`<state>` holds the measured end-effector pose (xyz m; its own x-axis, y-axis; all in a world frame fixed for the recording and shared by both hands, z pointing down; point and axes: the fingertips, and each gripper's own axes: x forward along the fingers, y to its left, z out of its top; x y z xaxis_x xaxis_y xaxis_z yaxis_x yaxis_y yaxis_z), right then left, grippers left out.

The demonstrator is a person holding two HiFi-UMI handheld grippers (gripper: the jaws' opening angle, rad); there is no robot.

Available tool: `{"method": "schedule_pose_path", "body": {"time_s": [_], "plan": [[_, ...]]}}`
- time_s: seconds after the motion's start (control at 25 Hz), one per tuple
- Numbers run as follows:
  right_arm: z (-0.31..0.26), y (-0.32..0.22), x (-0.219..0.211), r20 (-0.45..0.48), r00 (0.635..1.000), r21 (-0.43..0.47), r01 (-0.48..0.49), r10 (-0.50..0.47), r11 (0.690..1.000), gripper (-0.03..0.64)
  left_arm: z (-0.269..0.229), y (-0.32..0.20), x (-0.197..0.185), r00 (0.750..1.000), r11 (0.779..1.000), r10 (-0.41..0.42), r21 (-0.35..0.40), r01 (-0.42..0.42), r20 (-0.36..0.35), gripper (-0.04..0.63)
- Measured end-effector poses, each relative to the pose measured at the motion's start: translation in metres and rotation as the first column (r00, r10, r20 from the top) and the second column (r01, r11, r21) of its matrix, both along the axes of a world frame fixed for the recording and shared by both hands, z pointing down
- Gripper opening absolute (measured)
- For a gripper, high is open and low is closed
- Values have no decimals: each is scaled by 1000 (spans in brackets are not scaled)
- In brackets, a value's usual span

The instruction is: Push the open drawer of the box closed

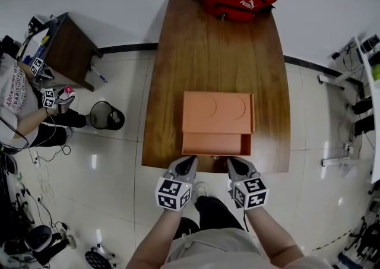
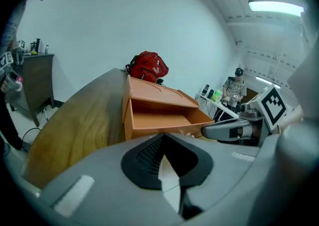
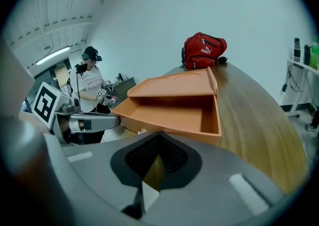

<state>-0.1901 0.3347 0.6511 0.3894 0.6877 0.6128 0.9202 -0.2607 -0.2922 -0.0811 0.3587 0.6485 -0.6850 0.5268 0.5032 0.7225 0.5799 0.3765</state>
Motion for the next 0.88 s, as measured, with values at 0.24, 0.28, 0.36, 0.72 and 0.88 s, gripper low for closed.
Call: {"method": "schedule_pose_path", "body": {"time_s": [0.24,0.28,0.36,0.72,0.88], "plan": [[1,31,-8,6,1000,-12,-20,20,1000,6,0,28,-6,999,999,-32,9,32,42,6],[0,36,-9,3,1000,-13,-24,24,1000,6,0,33,-6,999,999,-35,8,34,42,6],[-1,45,-11,-2,999,-14,-32,32,999,6,0,43,-7,999,1000,-31,-1,31,39,6],[-3,76,-21,-27,998,-34,-66,65,997,6,-2,76,-16,999,998,-10,-59,12,32,6],[-5,68,-21,-28,998,-38,-61,60,997,6,-5,66,-16,997,999,-2,-38,5,71,6]]}}
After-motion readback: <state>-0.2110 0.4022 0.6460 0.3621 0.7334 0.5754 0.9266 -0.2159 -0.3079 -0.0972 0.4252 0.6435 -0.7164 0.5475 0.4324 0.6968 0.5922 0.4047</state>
